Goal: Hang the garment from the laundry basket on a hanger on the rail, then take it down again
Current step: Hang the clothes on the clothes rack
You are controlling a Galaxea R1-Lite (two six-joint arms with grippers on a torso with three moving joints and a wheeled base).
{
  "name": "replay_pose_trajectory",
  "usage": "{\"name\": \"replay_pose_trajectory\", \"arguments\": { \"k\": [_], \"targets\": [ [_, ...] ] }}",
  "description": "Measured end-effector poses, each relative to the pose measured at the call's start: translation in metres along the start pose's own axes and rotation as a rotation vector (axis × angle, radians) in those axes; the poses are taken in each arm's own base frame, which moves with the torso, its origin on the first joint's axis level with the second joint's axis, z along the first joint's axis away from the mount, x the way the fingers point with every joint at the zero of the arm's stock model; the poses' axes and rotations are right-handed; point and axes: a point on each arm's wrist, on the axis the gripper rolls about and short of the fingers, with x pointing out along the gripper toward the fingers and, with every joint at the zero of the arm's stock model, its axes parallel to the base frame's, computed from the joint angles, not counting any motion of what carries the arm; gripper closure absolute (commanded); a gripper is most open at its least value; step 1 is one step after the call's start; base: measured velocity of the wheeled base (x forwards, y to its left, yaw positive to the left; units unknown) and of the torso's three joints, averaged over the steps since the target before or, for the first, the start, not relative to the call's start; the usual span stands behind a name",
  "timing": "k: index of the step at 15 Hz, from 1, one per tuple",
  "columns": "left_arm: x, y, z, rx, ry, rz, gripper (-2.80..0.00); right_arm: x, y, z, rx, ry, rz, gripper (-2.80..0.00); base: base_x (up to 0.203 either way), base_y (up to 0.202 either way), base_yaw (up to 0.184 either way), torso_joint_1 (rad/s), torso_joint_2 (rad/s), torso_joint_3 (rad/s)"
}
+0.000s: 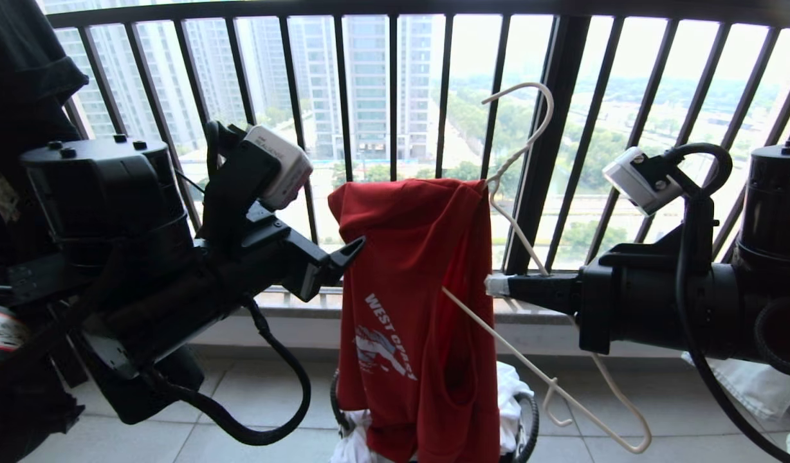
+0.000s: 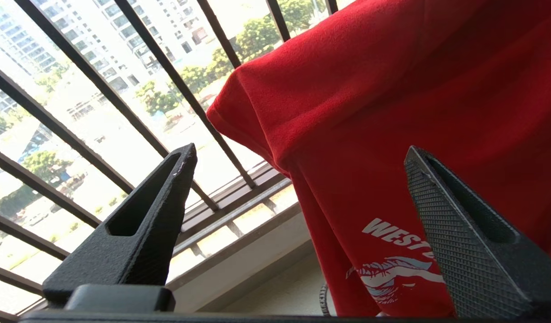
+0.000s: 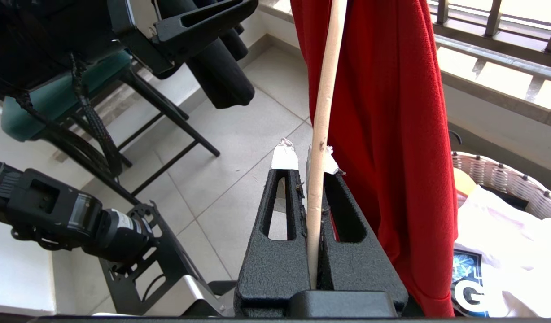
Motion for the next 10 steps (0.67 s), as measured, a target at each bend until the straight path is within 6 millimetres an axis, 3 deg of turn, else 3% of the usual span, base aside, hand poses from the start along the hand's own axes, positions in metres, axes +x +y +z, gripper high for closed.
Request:
{"name": "replay_pose_trajectory", "arguments": {
  "k": [10],
  "targets": [
    [0.038,-0.010,-0.006,-0.028,-0.082,0.130,-2.80,-0.006,0.005,0.003,-0.009,-0.017,0.014,0.00,0.000,0.000,0.000,0.000,0.00,0.000]
  ]
}}
